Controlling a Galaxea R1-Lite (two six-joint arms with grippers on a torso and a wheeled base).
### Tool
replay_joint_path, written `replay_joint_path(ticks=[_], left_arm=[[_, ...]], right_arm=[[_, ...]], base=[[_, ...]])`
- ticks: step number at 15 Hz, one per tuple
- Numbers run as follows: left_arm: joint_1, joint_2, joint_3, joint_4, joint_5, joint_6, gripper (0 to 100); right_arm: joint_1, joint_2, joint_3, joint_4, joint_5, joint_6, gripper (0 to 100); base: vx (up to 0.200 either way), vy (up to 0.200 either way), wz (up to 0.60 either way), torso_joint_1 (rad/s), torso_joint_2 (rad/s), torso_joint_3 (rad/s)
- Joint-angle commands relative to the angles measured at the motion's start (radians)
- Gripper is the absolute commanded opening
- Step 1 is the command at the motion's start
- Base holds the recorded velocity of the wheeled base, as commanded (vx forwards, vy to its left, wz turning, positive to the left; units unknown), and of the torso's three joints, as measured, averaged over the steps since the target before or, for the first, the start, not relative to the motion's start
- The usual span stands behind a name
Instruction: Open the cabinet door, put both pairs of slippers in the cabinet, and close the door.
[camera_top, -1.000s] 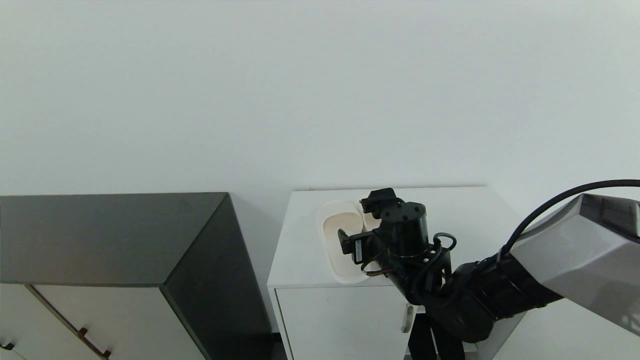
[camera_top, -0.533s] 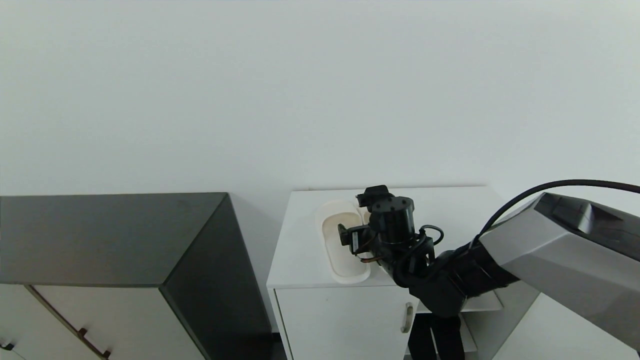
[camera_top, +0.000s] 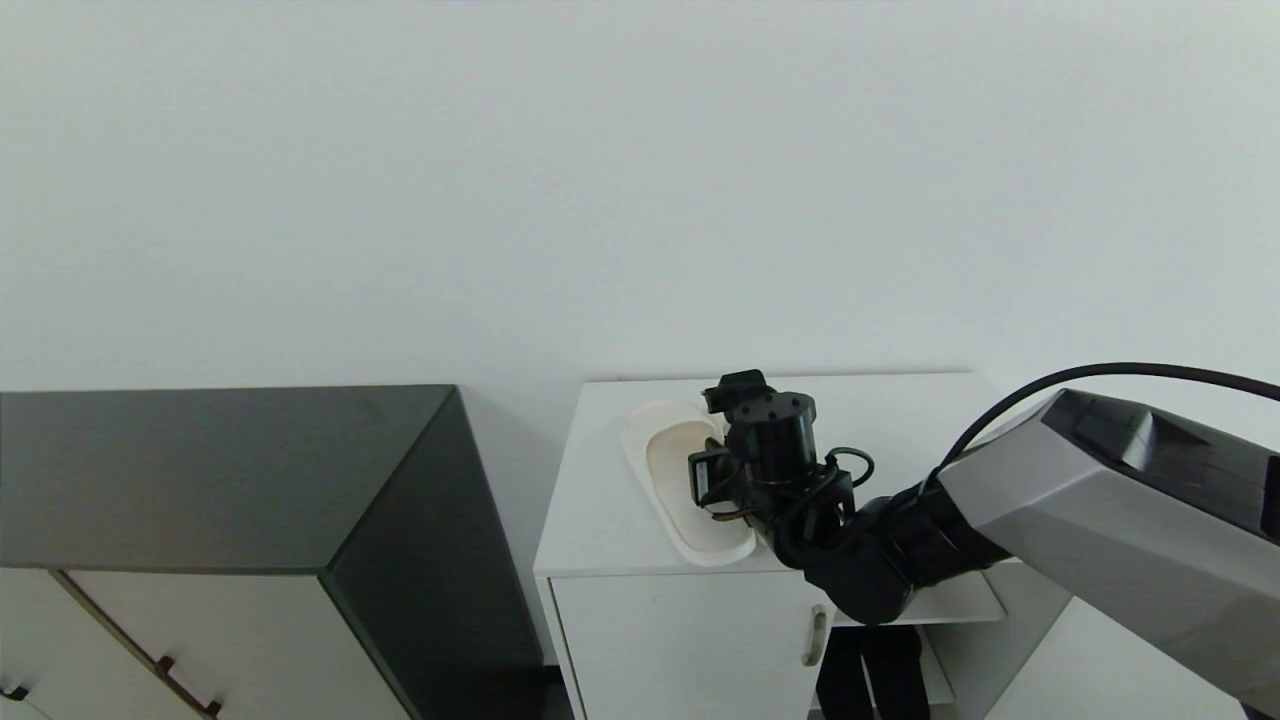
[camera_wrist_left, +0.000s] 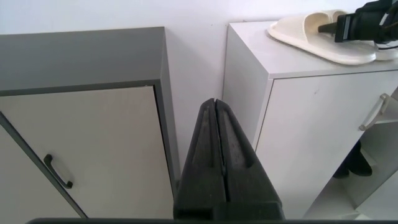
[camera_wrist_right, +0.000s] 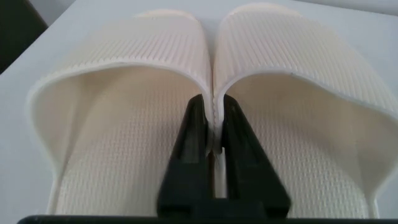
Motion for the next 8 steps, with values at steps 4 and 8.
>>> replay_joint_path(ticks=[4, 8], left_arm=[[0.000, 0.000, 0.000, -0.001, -0.001, 0.000, 0], [0.000, 0.000, 0.000, 0.001, -0.001, -0.002, 0]], right_arm=[[-0.002, -0.010, 0.012, -0.003, 0.001, 0.000, 0], [0.022, -0.125, 0.104, -0.001, 0.009, 0.000, 0]], base=[[0.000, 0.000, 0.00, 0.000, 0.00, 0.000], [0.000, 0.000, 0.00, 0.000, 0.00, 0.000]])
